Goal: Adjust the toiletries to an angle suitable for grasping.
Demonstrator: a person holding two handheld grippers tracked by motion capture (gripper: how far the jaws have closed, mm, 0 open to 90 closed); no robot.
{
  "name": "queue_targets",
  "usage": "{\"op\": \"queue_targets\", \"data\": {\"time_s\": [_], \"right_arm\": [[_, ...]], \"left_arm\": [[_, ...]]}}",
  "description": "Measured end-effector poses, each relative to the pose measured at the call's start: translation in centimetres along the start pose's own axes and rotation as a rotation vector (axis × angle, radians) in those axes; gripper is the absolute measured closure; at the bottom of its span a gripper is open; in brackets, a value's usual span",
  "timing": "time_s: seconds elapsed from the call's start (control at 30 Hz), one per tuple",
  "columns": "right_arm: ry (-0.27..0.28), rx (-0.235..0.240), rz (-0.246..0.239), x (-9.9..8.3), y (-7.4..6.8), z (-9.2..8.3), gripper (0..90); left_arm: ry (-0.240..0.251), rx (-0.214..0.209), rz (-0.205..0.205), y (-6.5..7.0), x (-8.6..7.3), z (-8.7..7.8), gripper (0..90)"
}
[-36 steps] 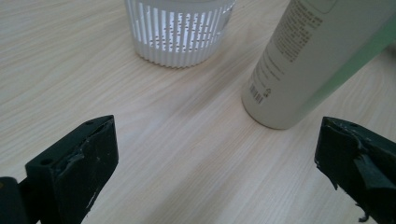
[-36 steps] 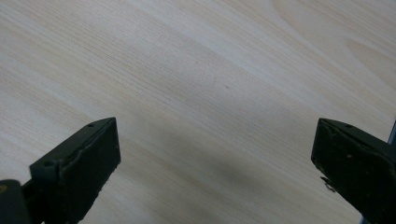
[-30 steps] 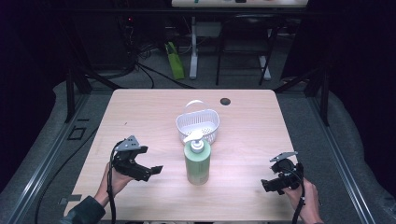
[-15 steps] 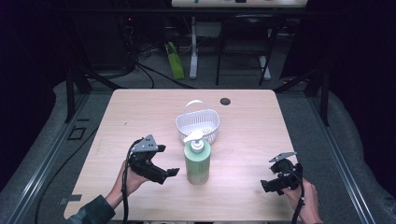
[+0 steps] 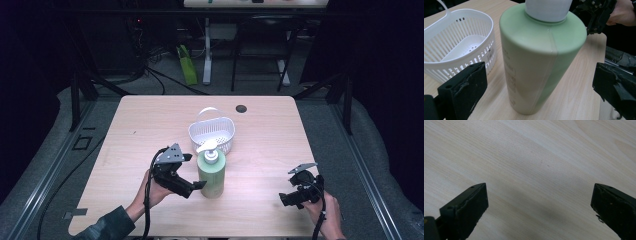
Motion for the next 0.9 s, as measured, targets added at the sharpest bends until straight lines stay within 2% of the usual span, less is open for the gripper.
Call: {"op": "queue_targets", "data": {"time_s": [0.37, 0.73, 0.83, 0.9], "right_arm": [[0.000, -0.002, -0.002, 0.0, 0.1, 0.0, 0.6], [0.002, -0.002, -0.003, 0.0, 0.2, 0.0, 0.6], [0.003, -0.001, -0.002, 0.0, 0.2, 0.0, 0.6], [0.004, 0.000, 0.000, 0.0, 0.2, -0.1, 0.6]], "left_arm": [[0.041, 0.011, 0.012, 0.6, 1.1, 1.1, 0.0], [0.062, 0.058, 0.032, 0.7, 1.6, 2.3, 0.3], [0.069, 0.064, 0.040, 0.8, 1.7, 2.3, 4.7], [0.069, 0.059, 0.043, 0.8, 1.7, 2.4, 10.9]]}}
Point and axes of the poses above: each handheld gripper's, and its own axes: z roughly forward along the jaws, x roughly out of its top, y roughly to its right, the point moved 1 cm from there along z, roughly forward along the jaws, and after that the axes turned 3 degrees about x, right-handed, at the moved point
